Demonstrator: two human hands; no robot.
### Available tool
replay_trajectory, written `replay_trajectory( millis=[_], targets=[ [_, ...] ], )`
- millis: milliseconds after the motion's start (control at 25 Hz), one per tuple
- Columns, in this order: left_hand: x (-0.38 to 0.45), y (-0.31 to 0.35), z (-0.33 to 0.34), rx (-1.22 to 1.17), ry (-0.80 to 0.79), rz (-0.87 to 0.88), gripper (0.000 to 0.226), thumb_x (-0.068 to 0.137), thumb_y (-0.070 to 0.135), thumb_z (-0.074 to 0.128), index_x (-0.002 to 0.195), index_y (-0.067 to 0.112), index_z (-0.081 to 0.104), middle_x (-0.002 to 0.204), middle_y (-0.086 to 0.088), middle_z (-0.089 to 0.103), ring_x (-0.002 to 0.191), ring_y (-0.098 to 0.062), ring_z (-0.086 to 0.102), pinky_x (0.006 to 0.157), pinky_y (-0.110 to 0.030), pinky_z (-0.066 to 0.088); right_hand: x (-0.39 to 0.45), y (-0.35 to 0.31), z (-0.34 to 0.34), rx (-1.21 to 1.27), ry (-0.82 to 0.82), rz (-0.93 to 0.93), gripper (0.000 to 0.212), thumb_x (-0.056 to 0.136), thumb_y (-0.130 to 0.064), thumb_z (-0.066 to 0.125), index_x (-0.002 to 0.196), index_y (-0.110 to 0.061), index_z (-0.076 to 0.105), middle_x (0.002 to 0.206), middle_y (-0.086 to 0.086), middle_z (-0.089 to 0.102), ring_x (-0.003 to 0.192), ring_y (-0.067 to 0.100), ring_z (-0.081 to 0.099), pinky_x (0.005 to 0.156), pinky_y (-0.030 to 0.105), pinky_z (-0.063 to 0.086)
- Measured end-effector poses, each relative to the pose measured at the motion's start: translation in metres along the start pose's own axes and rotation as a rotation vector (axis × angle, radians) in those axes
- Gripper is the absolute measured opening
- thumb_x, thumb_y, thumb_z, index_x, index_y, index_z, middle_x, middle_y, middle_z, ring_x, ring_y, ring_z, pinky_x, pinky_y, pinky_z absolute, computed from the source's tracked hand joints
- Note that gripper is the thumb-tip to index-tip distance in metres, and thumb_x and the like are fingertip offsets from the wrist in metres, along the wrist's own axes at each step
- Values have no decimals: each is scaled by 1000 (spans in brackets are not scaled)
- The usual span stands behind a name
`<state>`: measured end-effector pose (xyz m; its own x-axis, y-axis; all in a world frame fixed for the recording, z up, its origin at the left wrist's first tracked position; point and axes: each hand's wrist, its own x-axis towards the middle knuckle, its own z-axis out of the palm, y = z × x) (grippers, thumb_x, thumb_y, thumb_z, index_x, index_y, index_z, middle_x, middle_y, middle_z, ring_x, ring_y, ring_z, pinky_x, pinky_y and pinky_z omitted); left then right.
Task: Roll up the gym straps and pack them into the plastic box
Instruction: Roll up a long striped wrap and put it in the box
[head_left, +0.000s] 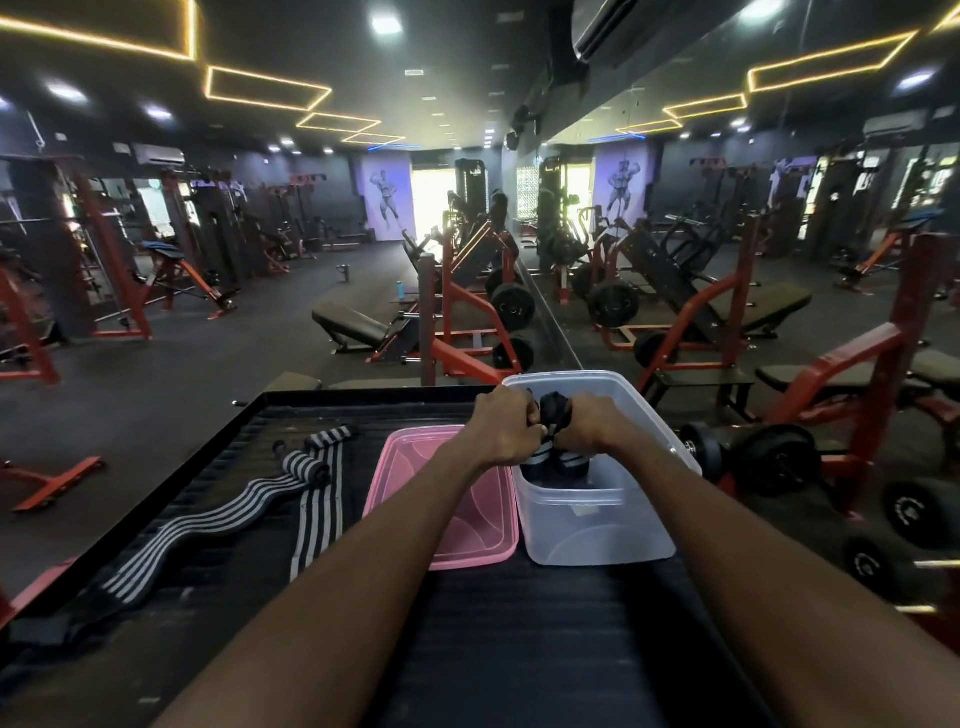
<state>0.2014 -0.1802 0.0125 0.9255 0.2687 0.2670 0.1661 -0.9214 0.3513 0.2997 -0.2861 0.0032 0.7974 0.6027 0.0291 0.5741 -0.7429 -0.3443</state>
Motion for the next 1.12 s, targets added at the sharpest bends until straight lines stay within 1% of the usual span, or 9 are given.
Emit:
replay_trajectory(
  millis=[120,320,400,560,760,920,1000,1080,1120],
  targets=[
    [0,-1,1,27,6,14,13,87,18,65,94,8,70,100,-7,70,95,-25,62,91,-39,50,2,5,0,76,19,23,16,85,-16,71,96,-12,60,92,7,61,91,23,58,78,30,44],
    [-3,-4,0,-21,7,17,8,87,11,63,89,7,70,93,-8,69,87,-22,63,81,-34,54,9,16,2,131,18,83,53,71,-15,81,117,-8,54,111,10,64,106,27,60,85,35,51],
    [-5,-3,-2,-29,12,17,9,87,11,63,89,7,70,91,-8,70,85,-21,64,80,-33,55,9,15,4,99,33,91,56,71,-15,80,119,-9,52,113,11,63,108,28,59,88,37,52],
    [-7,-1,-7,-34,33,24,11,88,12,63,92,6,72,94,-7,70,87,-21,64,82,-32,53,9,9,7,38,70,99,55,72,-21,82,120,-8,56,111,12,64,108,29,60,86,37,49],
    [-10,-5,-8,-32,47,32,9,88,13,62,88,8,69,95,-7,68,91,-21,60,81,-30,46,9,8,6,87,39,142,78,73,-16,82,137,-6,40,124,16,58,116,31,57,91,38,50],
    [-13,-8,-15,-63,91,48,9,88,14,61,84,10,67,98,-8,65,95,-21,54,87,-36,45,6,11,0,150,-33,170,95,74,-12,82,148,-6,22,125,18,54,103,29,59,66,30,53],
    [-14,-10,-19,-78,111,50,9,90,16,61,92,10,67,104,-8,62,99,-21,52,91,-36,45,4,12,-4,191,-68,182,101,76,-11,81,152,-8,15,128,19,53,98,28,59,61,30,54],
    [-15,-14,-23,-81,127,41,13,91,18,62,100,10,67,109,-8,60,102,-22,52,94,-35,44,4,15,-9,241,-86,179,103,76,-16,82,153,-11,14,136,18,50,110,31,58,72,37,56],
    [-16,-16,-24,-74,132,37,14,90,18,62,101,10,67,109,-9,60,104,-23,52,96,-37,44,4,16,-14,229,-67,152,100,75,-23,83,151,-11,19,136,17,50,116,32,57,80,40,56]
  ],
)
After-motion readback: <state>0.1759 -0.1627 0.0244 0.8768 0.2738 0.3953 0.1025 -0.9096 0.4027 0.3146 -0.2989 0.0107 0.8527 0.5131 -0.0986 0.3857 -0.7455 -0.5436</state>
